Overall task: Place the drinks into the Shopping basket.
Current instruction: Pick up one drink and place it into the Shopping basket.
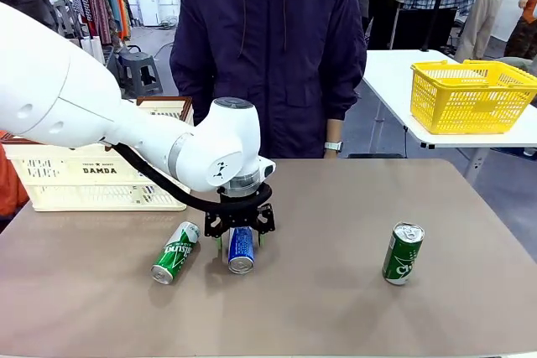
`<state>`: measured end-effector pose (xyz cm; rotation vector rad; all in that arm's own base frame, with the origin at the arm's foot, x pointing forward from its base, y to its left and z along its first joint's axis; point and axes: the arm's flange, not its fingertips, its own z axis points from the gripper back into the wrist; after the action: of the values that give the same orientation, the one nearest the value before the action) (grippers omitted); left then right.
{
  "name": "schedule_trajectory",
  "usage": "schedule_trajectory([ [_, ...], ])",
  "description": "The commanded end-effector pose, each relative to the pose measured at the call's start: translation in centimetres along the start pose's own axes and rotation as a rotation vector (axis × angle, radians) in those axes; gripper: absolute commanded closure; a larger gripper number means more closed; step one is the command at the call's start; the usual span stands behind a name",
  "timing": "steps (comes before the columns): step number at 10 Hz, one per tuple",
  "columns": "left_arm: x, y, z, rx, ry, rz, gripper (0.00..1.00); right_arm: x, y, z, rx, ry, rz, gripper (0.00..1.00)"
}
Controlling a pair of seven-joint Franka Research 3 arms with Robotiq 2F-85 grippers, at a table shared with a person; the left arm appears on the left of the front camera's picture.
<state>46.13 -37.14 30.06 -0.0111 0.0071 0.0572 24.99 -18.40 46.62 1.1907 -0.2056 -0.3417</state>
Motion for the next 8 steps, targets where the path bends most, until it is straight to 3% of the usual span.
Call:
schedule_trajectory([
  [1,-0.2,0.2,0.3,0.006,-0.027,0.024,0.0,0.0,0.3,0.3,0.012,0.002,-0.002,0.0],
  [3,-0.2,0.2,0.2,0.007,0.0,0.016,1.0,0.0,0.3,0.3,0.012,0.002,-0.002,0.0],
  [8,-0.5,0.2,1.9,-0.045,0.081,-0.039,1.0,0.0,0.3,0.3,0.012,0.002,-0.002,0.0],
])
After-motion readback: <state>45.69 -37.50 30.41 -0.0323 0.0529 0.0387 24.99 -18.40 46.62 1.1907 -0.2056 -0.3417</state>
